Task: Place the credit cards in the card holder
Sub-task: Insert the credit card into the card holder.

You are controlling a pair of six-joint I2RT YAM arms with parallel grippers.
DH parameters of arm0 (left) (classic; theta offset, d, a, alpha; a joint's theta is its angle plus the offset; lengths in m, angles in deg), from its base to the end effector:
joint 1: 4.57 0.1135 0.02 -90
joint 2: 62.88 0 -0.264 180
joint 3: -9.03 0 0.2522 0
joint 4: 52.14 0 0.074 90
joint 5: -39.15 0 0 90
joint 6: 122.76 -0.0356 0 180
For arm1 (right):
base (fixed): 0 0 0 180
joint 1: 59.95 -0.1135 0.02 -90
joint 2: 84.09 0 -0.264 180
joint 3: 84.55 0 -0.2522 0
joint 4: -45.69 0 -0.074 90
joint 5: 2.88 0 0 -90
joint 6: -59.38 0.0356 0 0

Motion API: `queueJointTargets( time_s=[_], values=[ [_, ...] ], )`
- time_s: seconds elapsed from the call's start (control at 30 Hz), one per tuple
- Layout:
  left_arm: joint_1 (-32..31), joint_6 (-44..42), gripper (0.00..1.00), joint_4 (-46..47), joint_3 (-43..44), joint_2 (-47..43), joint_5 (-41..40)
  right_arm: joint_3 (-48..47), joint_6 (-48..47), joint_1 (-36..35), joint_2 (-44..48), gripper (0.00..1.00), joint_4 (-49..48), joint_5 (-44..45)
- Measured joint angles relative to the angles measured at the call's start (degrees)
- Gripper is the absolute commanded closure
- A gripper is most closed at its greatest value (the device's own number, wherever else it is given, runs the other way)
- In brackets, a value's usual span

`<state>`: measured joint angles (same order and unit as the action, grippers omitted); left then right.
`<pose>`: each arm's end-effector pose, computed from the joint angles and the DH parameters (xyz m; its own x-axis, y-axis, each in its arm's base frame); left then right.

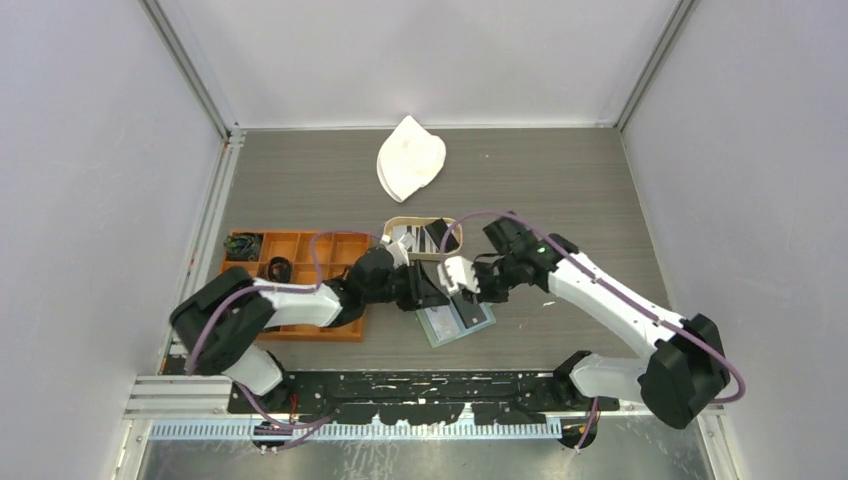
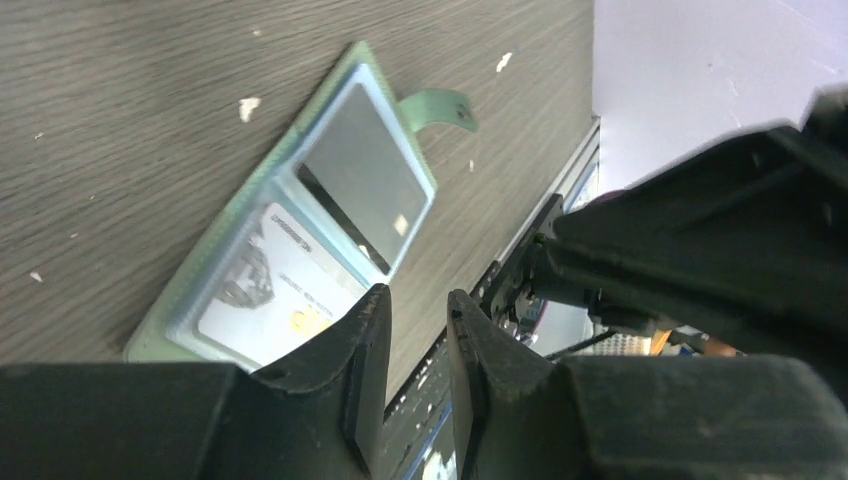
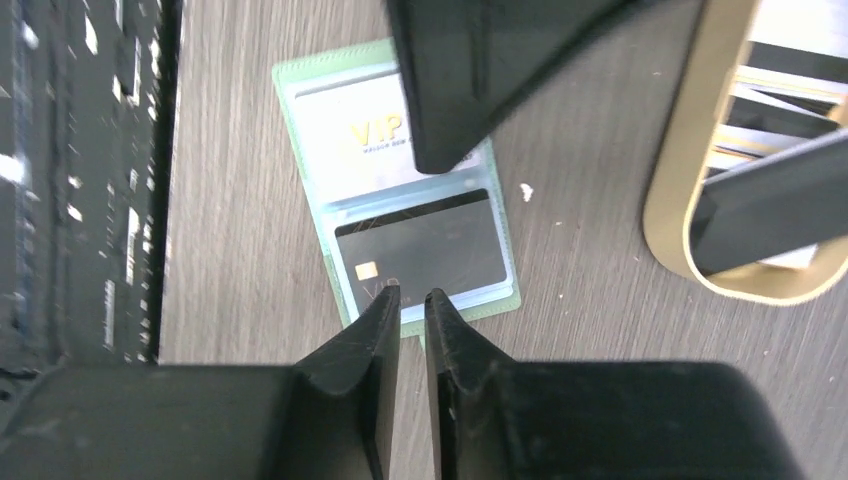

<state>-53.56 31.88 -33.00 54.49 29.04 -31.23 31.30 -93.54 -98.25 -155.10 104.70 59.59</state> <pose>0.1866 -0.2328 0.1452 -0.9482 -0.2068 -0.2413 0.1161 0.4813 -0.8688 0.1685 0.1540 0.2367 0.2953 -0.7728 -0.5617 -0.9554 -0.2401 -0.1720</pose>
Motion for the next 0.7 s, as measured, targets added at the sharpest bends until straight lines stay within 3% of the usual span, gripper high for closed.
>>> queueJointTargets(
  time_s=[0.07,0.27,0.3,0.4,0.47,0.7],
  values=[
    [0.0,-3.3,0.72,-3.6,0.1,-4.6,-0.6,-0.7,3.0,4.4,2.1,0.70,0.3,-5.6],
    [0.0,-15.1,0.69,-15.3,0.0,-20.1,-5.0,-1.0,17.1,18.7,2.8,0.66,-0.8,-24.4],
    [0.0,-17.6,0.60,-16.8,-0.4,-23.5,-6.5,-1.0,20.4,21.7,2.2,0.65,-1.1,-27.9],
    [0.0,-23.7,0.14,-17.8,-2.6,-32.8,-10.5,-0.9,28.0,27.7,-0.2,0.65,-2.5,-34.4],
    [0.0,-26.2,0.03,-16.9,-5.4,-37.8,-13.6,-0.5,33.0,30.1,-2.3,0.65,-4.8,-36.7],
    [0.3,-26.2,0.10,-12.2,-19.5,-46.0,-19.2,1.0,43.2,30.6,-9.8,0.65,-8.7,-38.0]
  ],
)
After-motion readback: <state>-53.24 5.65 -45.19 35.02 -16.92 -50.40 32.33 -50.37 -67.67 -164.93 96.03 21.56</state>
